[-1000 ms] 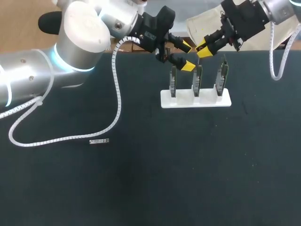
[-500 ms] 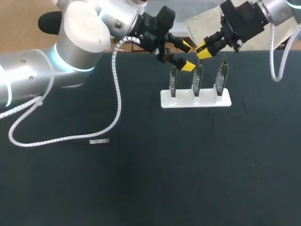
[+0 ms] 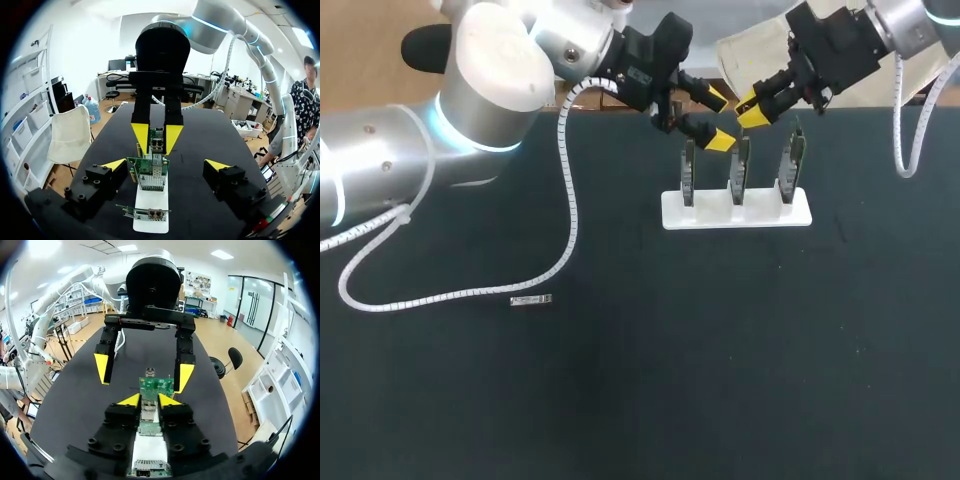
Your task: Pick up the optical module with the left hand, and insert it into the network port with the right hand.
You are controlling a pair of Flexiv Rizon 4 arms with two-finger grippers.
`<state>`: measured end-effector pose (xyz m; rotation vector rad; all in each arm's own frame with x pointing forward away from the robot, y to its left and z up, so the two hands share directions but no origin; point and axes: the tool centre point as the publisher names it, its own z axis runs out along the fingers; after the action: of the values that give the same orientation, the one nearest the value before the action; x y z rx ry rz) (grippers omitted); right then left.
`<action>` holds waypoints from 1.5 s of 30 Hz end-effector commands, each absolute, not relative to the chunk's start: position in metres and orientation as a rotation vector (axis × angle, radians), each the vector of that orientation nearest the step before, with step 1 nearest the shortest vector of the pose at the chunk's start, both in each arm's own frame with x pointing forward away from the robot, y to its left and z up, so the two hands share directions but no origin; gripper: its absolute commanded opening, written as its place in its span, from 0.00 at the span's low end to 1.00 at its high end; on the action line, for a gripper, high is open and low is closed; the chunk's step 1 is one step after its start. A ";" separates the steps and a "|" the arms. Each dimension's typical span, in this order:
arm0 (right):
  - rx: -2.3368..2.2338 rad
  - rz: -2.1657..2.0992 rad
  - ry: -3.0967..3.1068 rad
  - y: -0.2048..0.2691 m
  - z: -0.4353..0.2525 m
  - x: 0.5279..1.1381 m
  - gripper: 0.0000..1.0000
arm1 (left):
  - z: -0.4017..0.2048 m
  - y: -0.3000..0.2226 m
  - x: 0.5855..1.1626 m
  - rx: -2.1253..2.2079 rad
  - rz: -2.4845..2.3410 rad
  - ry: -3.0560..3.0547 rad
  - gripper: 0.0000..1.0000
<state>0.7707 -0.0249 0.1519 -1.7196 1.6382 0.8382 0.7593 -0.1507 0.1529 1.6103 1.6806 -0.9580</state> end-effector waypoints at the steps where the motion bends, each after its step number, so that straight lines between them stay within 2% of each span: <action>1: -1.718 0.835 1.641 -0.025 0.152 0.770 1.00 | 0.153 -0.151 0.758 1.608 -0.955 1.680 1.00; 22: -1.680 0.841 1.644 -0.032 0.163 0.771 1.00 | 0.153 -0.151 0.758 1.608 -0.955 1.680 1.00; 44: -1.599 0.893 1.645 -0.064 0.193 0.773 1.00 | 0.153 -0.151 0.758 1.608 -0.955 1.680 1.00; 45: -1.596 0.879 1.633 -0.064 0.193 0.773 0.76 | 0.153 -0.151 0.758 1.608 -0.955 1.680 1.00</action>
<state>0.7736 -0.0631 0.1939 -1.6002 1.6451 0.8873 0.7593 -0.1507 0.1529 1.6103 1.6805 -0.9580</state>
